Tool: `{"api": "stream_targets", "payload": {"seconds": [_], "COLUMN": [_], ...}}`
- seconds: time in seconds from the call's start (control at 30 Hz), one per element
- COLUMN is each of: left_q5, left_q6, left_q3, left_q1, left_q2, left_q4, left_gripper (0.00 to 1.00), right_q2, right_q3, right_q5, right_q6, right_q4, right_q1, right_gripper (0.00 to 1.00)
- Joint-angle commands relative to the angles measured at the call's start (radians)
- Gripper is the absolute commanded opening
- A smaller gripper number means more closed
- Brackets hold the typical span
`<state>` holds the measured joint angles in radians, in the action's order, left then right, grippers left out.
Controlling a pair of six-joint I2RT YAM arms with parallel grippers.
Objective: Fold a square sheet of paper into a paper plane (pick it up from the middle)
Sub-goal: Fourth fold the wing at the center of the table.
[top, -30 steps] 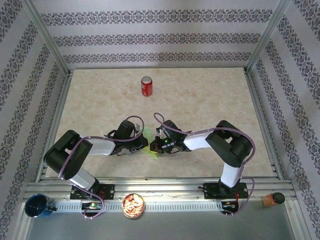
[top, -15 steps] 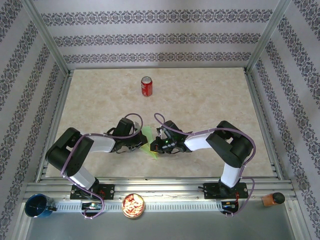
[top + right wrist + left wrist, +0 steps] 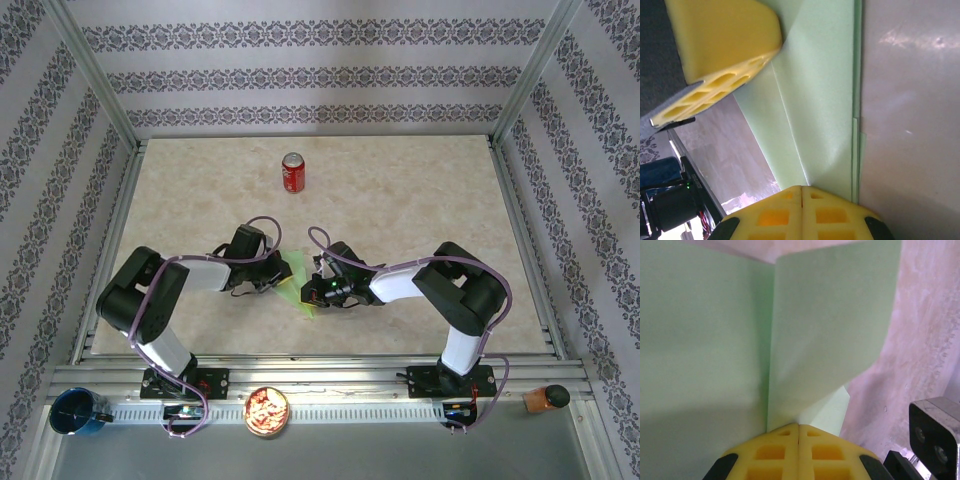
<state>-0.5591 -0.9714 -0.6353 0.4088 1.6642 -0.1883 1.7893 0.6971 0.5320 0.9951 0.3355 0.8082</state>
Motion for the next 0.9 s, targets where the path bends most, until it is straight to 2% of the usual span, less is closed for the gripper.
{"api": "stream_targets", "payload": {"seconds": [0.0,0.47,0.87], "left_q5": [0.108,0.068,0.071], "left_q6": [0.044,0.123,0.180], "left_q3": [-0.036,-0.145,-0.251], "left_q1": [-0.066,-0.179,-0.239], "left_q2": [0.041,0.108,0.141], "left_q4": [0.071,0.151,0.243], "left_gripper": [0.03,0.03,0.04], "right_q2": [0.010,0.004,0.002], "right_q3": [-0.048,-0.047,-0.044], "right_q5": [-0.003,0.014,0.035], "right_q6": [-0.022,-0.039,-0.064], "right_q4": [-0.138,-0.150,-0.167], "right_q1": [0.000,0.000,-0.003], "right_gripper": [0.00,0.00,0.00]}}
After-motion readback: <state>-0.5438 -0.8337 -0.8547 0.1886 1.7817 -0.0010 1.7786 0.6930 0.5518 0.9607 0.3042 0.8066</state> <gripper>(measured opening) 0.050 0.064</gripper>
